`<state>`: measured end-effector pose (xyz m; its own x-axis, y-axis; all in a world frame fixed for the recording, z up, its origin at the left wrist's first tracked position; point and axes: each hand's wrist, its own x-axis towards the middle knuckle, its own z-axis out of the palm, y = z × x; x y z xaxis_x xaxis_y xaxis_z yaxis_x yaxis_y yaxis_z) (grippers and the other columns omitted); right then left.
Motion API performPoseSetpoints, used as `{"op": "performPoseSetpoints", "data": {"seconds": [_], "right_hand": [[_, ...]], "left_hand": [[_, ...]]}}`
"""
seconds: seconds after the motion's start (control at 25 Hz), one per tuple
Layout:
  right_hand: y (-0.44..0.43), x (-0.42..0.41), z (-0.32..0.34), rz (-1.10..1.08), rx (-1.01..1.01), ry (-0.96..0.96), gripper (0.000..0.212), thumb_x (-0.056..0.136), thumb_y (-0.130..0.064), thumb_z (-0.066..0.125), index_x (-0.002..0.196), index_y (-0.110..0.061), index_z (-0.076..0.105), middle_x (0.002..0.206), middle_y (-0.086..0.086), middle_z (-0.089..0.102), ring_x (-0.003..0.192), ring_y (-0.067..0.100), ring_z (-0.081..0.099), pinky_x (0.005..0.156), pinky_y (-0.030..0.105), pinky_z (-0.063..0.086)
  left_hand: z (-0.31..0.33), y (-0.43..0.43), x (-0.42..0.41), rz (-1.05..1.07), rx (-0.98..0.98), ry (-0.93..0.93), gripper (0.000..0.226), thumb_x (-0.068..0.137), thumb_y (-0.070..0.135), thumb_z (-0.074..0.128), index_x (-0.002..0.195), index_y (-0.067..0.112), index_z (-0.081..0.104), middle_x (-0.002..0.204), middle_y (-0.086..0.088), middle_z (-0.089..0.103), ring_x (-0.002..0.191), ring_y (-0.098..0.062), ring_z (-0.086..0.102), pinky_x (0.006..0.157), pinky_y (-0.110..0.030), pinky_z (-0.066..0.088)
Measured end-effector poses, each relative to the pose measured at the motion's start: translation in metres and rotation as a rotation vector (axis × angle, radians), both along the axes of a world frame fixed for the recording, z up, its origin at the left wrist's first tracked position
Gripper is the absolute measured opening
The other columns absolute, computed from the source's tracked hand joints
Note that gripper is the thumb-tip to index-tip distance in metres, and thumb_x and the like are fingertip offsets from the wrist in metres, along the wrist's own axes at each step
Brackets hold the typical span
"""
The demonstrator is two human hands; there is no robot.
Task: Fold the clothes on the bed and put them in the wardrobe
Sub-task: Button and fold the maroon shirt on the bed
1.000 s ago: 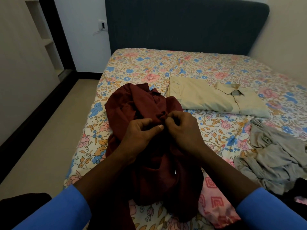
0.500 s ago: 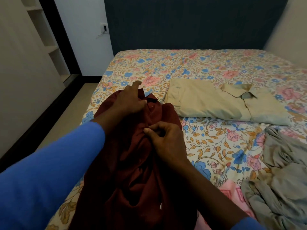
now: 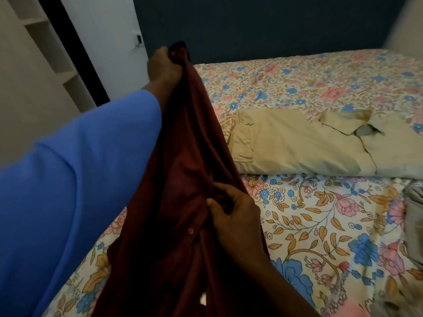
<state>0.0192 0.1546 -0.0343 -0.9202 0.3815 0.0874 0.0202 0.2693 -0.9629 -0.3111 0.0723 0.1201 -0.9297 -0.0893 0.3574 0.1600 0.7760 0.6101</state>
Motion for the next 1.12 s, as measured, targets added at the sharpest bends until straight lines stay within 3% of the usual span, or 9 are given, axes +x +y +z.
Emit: {"op": "performPoseSetpoints", "data": {"seconds": [0.16, 0.32, 0.4, 0.52, 0.6, 0.68, 0.8, 0.96, 1.12], "right_hand": [[0.014, -0.016, -0.008, -0.076, -0.243, -0.084, 0.024, 0.099, -0.018, 0.067, 0.119, -0.029, 0.073, 0.1, -0.022, 0.071, 0.095, -0.006, 0.069, 0.08, 0.013, 0.054], [0.019, -0.021, 0.001, -0.101, -0.585, -0.244, 0.024, 0.099, -0.008, 0.062, 0.101, -0.029, 0.075, 0.094, -0.013, 0.072, 0.094, 0.007, 0.071, 0.083, 0.027, 0.059], [0.023, -0.018, 0.013, -0.062, -0.607, -0.312, 0.018, 0.096, -0.005, 0.067, 0.096, -0.022, 0.074, 0.087, -0.003, 0.076, 0.086, 0.016, 0.074, 0.075, 0.029, 0.061], [0.034, -0.004, 0.028, 0.064, -0.08, -0.409, 0.004, 0.09, -0.015, 0.076, 0.091, -0.017, 0.074, 0.088, 0.003, 0.075, 0.081, 0.017, 0.073, 0.078, 0.035, 0.062], [0.038, 0.009, 0.038, 0.12, 0.309, -0.436, 0.004, 0.087, -0.017, 0.074, 0.09, -0.015, 0.076, 0.088, 0.004, 0.075, 0.081, 0.017, 0.072, 0.081, 0.039, 0.062], [0.036, 0.02, 0.045, 0.103, 0.432, -0.413, 0.014, 0.087, -0.013, 0.068, 0.097, -0.012, 0.077, 0.094, 0.007, 0.074, 0.084, 0.019, 0.07, 0.083, 0.04, 0.06], [0.031, 0.036, 0.053, 0.063, 0.219, -0.341, 0.011, 0.09, -0.011, 0.069, 0.094, -0.015, 0.079, 0.096, 0.009, 0.076, 0.088, 0.023, 0.071, 0.09, 0.043, 0.06], [0.03, 0.057, 0.06, 0.026, 0.053, -0.275, 0.005, 0.089, -0.021, 0.081, 0.085, -0.018, 0.078, 0.09, 0.008, 0.078, 0.087, 0.025, 0.075, 0.089, 0.045, 0.061], [0.023, 0.063, 0.065, 0.011, -0.432, -0.274, 0.015, 0.09, -0.003, 0.073, 0.099, -0.014, 0.077, 0.111, 0.016, 0.075, 0.105, 0.031, 0.072, 0.096, 0.046, 0.058]], "left_hand": [[-0.027, 0.008, 0.031, -0.275, -0.342, -0.301, 0.073, 0.09, 0.032, 0.073, 0.152, 0.011, 0.041, 0.145, -0.011, 0.054, 0.13, -0.029, 0.055, 0.098, -0.033, 0.046], [-0.083, -0.022, 0.166, -0.373, -0.109, 0.038, 0.014, 0.093, 0.033, 0.071, 0.104, 0.025, 0.075, 0.099, 0.013, 0.072, 0.086, 0.001, 0.063, 0.072, -0.003, 0.038], [-0.106, -0.048, 0.237, -0.381, -0.044, -0.083, 0.008, 0.091, 0.038, 0.072, 0.092, 0.03, 0.073, 0.084, 0.019, 0.07, 0.076, 0.006, 0.064, 0.069, -0.007, 0.045], [-0.135, -0.078, 0.285, -0.343, -0.153, -0.302, 0.006, 0.09, 0.036, 0.073, 0.094, 0.032, 0.072, 0.087, 0.018, 0.07, 0.083, 0.001, 0.066, 0.078, -0.026, 0.056], [-0.139, -0.086, 0.289, -0.356, -0.197, -0.335, 0.002, 0.092, 0.031, 0.072, 0.091, 0.03, 0.072, 0.087, 0.016, 0.07, 0.085, -0.005, 0.068, 0.077, -0.026, 0.054], [-0.141, -0.084, 0.286, -0.394, -0.239, -0.367, 0.009, 0.092, 0.038, 0.071, 0.094, 0.029, 0.073, 0.092, 0.013, 0.071, 0.088, -0.009, 0.068, 0.078, -0.026, 0.051], [-0.154, -0.071, 0.283, -0.411, -0.296, -0.35, 0.012, 0.092, 0.037, 0.07, 0.093, 0.025, 0.073, 0.098, 0.005, 0.074, 0.093, -0.018, 0.069, 0.077, -0.028, 0.048], [-0.144, -0.071, 0.291, -0.28, 0.155, -0.295, 0.011, 0.09, 0.026, 0.075, 0.083, 0.018, 0.073, 0.084, 0.007, 0.073, 0.086, -0.016, 0.071, 0.075, -0.028, 0.053], [-0.106, -0.091, 0.308, -0.188, 0.215, 0.033, 0.002, 0.091, 0.027, 0.075, 0.09, 0.027, 0.073, 0.083, 0.015, 0.07, 0.078, 0.0, 0.065, 0.065, -0.02, 0.048]]}}
